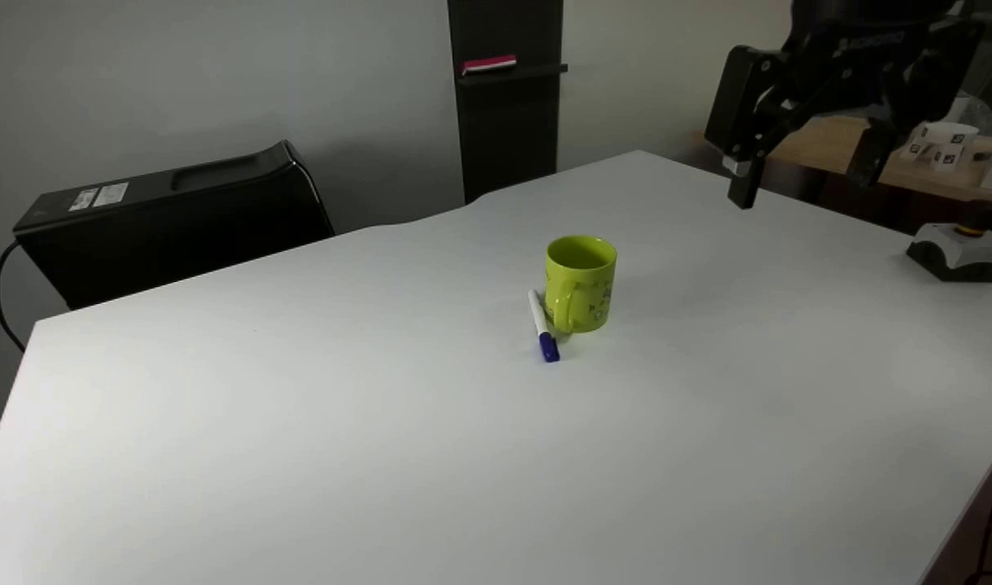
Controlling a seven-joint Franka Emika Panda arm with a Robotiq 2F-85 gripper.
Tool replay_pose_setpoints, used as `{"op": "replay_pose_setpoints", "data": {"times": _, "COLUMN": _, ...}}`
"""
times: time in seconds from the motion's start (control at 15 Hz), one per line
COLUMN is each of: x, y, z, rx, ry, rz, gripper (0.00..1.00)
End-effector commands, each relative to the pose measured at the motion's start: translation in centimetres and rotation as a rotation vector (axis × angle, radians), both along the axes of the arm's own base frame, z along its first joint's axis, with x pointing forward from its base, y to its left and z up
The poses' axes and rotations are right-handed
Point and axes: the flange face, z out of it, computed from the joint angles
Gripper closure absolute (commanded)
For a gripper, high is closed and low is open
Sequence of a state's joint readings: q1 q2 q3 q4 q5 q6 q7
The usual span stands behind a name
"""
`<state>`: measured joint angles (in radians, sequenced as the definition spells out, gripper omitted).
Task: Put the blue marker inside the yellow mug
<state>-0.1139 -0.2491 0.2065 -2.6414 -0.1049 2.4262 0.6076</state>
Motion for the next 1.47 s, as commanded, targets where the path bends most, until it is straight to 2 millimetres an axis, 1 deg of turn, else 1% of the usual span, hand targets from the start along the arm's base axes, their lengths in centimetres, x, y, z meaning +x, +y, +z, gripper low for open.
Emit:
{"op": "replay_pose_setpoints", "data": {"times": 0.0, "x": 0.2, "y": 0.9, "z": -3.0, "rx": -0.036, "ry": 0.061, "rz": -0.015, "gripper": 0.0}}
{"op": "replay_pose_setpoints", "data": {"times": 0.13, "x": 1.0, "y": 1.9, "z": -4.8, "rx": -0.045, "ry": 0.065, "rz": -0.004, "gripper": 0.0}}
{"op": "replay_pose_setpoints", "data": {"times": 0.27, "x": 2.2, "y": 3.3, "z": -6.5, "rx": -0.036, "ry": 0.041, "rz": 0.013, "gripper": 0.0}}
{"op": "replay_pose_setpoints", "data": {"times": 0.47, "x": 4.9, "y": 5.6, "z": -8.6, "rx": 0.025, "ry": -0.011, "rz": 0.004, "gripper": 0.0}}
{"op": "replay_pose_setpoints", "data": {"times": 0.73, "x": 8.1, "y": 7.6, "z": -10.9, "rx": 0.057, "ry": -0.046, "rz": -0.015, "gripper": 0.0}}
{"op": "replay_pose_setpoints", "data": {"times": 1.0, "x": 11.1, "y": 8.2, "z": -12.6, "rx": 0.052, "ry": -0.06, "rz": -0.034, "gripper": 0.0}}
{"op": "replay_pose_setpoints", "data": {"times": 1.07, "x": 12.0, "y": 8.0, "z": -12.1, "rx": 0.046, "ry": -0.068, "rz": -0.038, "gripper": 0.0}}
{"op": "replay_pose_setpoints", "data": {"times": 1.2, "x": 13.5, "y": 7.8, "z": -12.6, "rx": 0.035, "ry": -0.082, "rz": -0.055, "gripper": 0.0}}
{"op": "replay_pose_setpoints", "data": {"times": 1.4, "x": 15.1, "y": 7.7, "z": -13.3, "rx": 0.041, "ry": -0.087, "rz": -0.092, "gripper": 0.0}}
